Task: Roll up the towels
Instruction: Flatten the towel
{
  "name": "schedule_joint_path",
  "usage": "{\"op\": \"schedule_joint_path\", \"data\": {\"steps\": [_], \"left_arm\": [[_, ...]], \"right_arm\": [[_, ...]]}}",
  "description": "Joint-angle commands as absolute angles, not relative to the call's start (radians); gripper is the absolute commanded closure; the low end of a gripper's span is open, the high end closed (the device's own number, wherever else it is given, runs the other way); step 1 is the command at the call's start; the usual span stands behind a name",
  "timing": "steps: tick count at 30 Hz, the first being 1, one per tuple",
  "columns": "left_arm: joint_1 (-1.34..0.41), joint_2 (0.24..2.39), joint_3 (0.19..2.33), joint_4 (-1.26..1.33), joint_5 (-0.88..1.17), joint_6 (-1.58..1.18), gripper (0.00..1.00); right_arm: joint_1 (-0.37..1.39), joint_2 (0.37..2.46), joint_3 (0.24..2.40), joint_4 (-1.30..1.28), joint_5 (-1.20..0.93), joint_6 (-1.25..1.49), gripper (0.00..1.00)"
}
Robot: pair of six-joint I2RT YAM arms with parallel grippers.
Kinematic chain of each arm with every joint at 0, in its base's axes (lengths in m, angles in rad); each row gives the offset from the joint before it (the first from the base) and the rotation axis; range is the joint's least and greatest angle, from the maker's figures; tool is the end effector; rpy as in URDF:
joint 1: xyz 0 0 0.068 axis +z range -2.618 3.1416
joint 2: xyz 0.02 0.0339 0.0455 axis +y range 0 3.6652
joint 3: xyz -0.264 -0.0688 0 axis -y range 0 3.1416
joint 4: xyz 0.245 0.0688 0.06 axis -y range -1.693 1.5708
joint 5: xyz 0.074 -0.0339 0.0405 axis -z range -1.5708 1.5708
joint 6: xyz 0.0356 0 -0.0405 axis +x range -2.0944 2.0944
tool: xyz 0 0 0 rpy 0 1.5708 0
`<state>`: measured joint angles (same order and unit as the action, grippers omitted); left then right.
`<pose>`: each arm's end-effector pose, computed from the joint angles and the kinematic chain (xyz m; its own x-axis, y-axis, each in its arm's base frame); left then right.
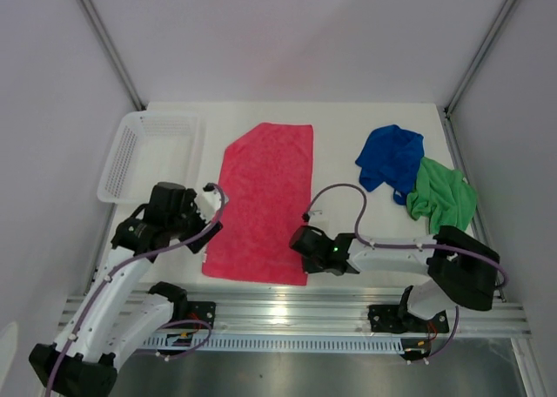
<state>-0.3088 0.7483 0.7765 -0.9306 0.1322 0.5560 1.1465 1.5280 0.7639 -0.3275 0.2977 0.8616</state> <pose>0.1295 -0.0462 0.2742 -0.4350 0.6879 -0.5810 0.7166 0.6552 0.2392 0.1235 0.2481 0.1552 -0.8568 -0.1344 -0.4978 -0.2539 0.9503 0.1804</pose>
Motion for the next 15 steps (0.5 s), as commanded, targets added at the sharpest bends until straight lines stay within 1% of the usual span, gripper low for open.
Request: {"op": "schedule_joint_path", "data": {"steps": [1, 5, 8, 10, 11, 12, 13, 14, 15], "left_arm": [[-0.299, 0.822, 0.860, -0.832, 0.110, 0.466, 0.20], [-0.298, 0.943, 0.933, -0.762, 0.150, 0.419, 0.21], [-0.298, 1.083, 1.032, -0.697, 0.127, 0.365, 0.22], [-0.301, 1.211, 1.089, -0.640, 0.126, 0.327, 0.23], [-0.301, 1.260, 1.133, -0.621, 0.120, 0.293, 0.24], [-0.302, 1.366, 1.159, -0.606, 0.094, 0.278, 0.26], [-0.301, 1.420, 1.186, -0.592, 0.075, 0.256, 0.27], [-0.299, 1.475, 1.283, -0.574, 0.052, 0.236, 0.28], [-0.299, 1.535, 1.320, -0.574, 0.017, 0.198, 0.28]], "right_arm": [[1.118, 1.395, 0.669, -0.498, 0.338, 0.937, 1.00], [1.103, 1.293, 0.644, -0.586, 0.319, 0.966, 1.00], [1.101, 1.231, 0.643, -0.634, 0.301, 0.965, 1.00], [1.092, 1.212, 0.650, -0.640, 0.264, 0.956, 0.92], [1.074, 1.201, 0.660, -0.656, 0.256, 0.953, 0.87], [1.062, 1.192, 0.687, -0.701, 0.249, 0.950, 0.67], [1.052, 1.183, 0.705, -0.725, 0.250, 0.945, 0.53], [1.046, 1.168, 0.730, -0.745, 0.256, 0.933, 0.47], [1.026, 1.142, 0.758, -0.762, 0.267, 0.881, 0.41]]}}
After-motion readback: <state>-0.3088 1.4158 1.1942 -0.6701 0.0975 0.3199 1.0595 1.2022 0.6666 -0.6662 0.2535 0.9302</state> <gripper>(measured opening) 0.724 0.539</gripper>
